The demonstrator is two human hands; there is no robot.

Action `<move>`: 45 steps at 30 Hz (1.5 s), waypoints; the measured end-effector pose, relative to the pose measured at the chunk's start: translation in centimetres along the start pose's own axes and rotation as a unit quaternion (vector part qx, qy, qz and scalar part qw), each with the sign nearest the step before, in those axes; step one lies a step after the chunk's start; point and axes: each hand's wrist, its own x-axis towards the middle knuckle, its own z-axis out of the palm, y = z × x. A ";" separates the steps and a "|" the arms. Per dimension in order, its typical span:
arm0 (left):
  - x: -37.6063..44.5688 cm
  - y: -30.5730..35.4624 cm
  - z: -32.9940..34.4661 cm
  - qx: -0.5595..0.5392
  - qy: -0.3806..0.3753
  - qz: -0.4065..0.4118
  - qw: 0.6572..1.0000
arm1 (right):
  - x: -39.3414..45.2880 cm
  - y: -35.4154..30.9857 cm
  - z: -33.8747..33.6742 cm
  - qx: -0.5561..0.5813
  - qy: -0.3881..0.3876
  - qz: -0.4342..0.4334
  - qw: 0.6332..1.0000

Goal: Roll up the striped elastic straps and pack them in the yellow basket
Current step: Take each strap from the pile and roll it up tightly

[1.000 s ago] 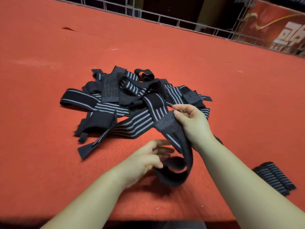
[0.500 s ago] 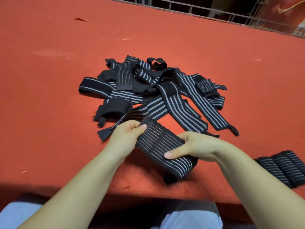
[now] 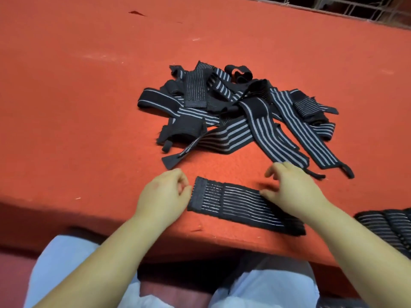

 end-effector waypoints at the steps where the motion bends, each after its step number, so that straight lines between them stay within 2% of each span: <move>1: -0.2 0.6 0.4 -0.020 0.006 0.039 0.999 | -0.9 -1.4 -0.1 0.022 0.041 -0.024 0.999; 3: -0.3 1.6 1.3 -0.037 0.000 0.097 0.995 | -2.7 -4.4 0.4 0.075 0.033 -0.045 0.996; 5: 0.0 2.5 2.3 -0.021 -0.029 0.109 0.993 | -3.7 -6.8 2.0 0.087 -0.004 -0.037 0.996; 8: 0.6 2.8 3.7 0.014 -0.083 0.074 0.994 | -3.7 -8.7 3.9 0.039 0.007 -0.002 0.999; 12: 1.0 2.5 4.4 0.013 -0.095 0.034 0.995 | -3.3 -8.8 3.9 0.022 0.000 0.015 1.000; 15: 0.9 2.5 4.2 0.011 -0.079 0.016 0.997 | -3.2 -7.1 2.9 0.132 -0.012 0.029 0.991; 18: 1.3 1.9 3.3 0.071 -0.063 -0.056 0.994 | -3.9 -4.0 2.0 0.300 0.049 0.083 0.949; 21: 2.1 1.9 2.6 0.164 -0.124 -0.093 0.974 | -4.9 -0.3 1.3 0.382 0.144 0.162 0.899; 25: 3.2 2.0 2.4 0.189 -0.161 -0.077 0.966 | -5.5 3.5 2.0 0.377 0.180 0.253 0.873; 30: 3.8 -0.1 0.3 0.197 -0.107 -0.142 0.964 | -6.5 5.5 2.0 0.349 0.219 0.279 0.868; 32: 3.0 0.6 0.4 0.182 -0.037 -0.107 0.977 | -6.5 5.7 2.0 0.348 0.217 0.279 0.868; 34: 1.9 2.4 1.4 0.161 0.004 -0.010 0.987 | -6.5 5.7 2.0 0.344 0.217 0.285 0.868; 36: 0.8 4.5 3.2 0.116 -0.040 0.104 0.987 | -6.5 6.2 1.9 0.331 0.236 0.295 0.865; 38: 0.0 6.5 5.3 0.071 -0.132 0.184 0.972 | -6.9 6.8 1.4 0.317 0.277 0.305 0.854; 40: -0.3 8.0 6.9 0.057 -0.185 0.227 0.955 | -7.4 7.7 0.8 0.297 0.322 0.311 0.844; 45: -0.3 10.5 9.3 0.065 -0.229 0.280 0.930 | -8.5 10.0 1.2 0.222 0.358 0.330 0.845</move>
